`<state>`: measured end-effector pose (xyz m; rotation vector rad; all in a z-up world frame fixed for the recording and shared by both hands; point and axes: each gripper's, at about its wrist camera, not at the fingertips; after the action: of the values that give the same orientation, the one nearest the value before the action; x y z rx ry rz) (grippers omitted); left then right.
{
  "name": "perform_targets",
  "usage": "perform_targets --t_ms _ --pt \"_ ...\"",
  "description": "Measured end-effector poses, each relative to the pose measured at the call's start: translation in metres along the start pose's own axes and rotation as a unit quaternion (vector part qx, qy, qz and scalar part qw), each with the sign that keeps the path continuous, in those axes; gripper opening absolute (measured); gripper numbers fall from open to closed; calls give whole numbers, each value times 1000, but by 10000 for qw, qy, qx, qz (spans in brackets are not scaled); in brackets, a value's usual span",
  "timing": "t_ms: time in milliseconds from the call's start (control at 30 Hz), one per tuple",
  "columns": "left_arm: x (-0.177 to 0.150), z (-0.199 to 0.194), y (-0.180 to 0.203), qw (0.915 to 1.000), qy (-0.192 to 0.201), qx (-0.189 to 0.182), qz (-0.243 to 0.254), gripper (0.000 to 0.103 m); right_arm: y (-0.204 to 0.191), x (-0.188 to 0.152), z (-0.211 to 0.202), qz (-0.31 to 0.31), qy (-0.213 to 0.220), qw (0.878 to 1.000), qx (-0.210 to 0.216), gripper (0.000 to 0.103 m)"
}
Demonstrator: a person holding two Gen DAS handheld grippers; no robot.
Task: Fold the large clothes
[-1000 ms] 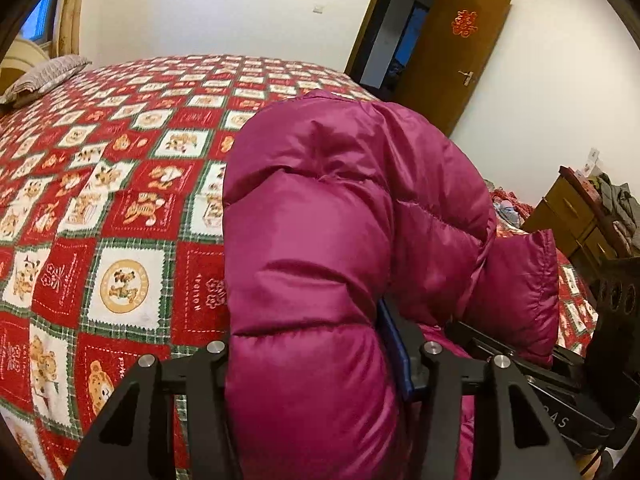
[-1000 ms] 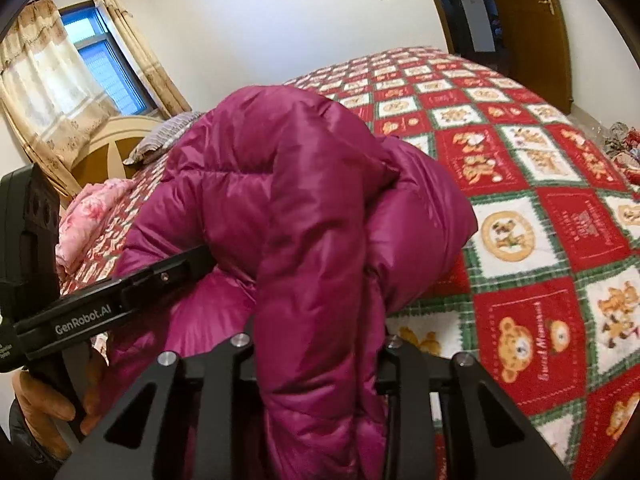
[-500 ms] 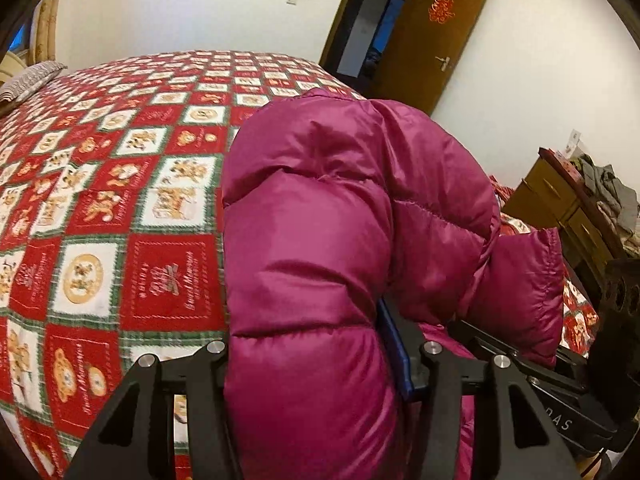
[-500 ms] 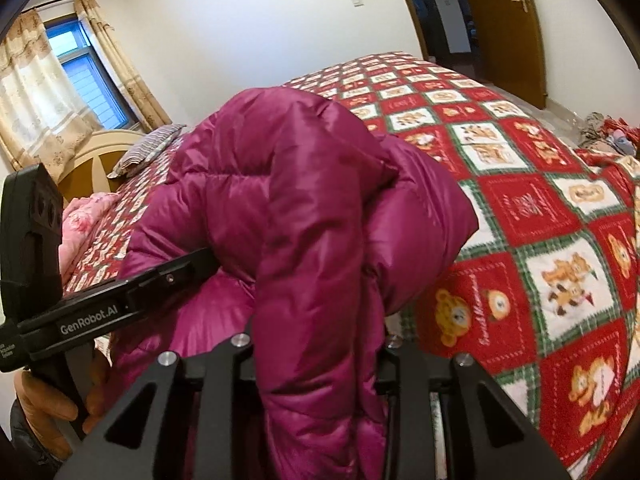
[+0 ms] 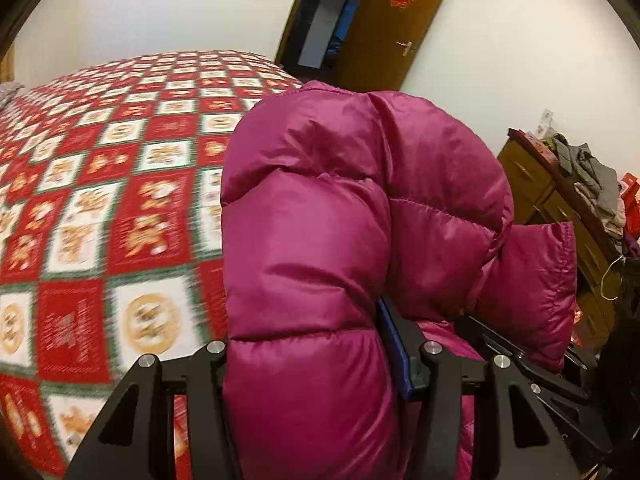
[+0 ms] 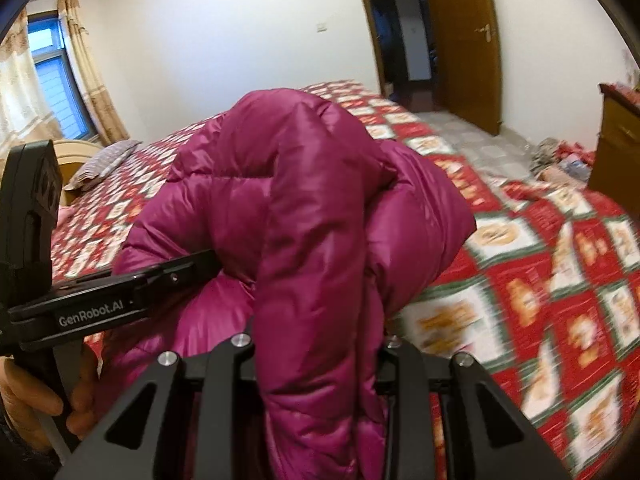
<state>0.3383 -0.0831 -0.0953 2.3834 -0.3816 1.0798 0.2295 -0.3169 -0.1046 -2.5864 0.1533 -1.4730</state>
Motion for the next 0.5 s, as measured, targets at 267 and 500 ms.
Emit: perform_targets --t_ms 267,500 --pt "19 36 34 9995 -98 -222 204 54 43 20 -6 96 135 9986 -509 31" --pt "20 76 42 9992 -296 113 251 54 78 22 31 310 -100 9984 -452 31"
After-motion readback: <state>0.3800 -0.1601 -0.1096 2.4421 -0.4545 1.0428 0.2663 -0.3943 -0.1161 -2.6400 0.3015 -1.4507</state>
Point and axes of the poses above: each gripper's, at about its wrist camera, not at the fingertips, and z roughly the way its jaws point, y to its right, x to its top, and after that the axes turned 10 degrees about y, right-handed
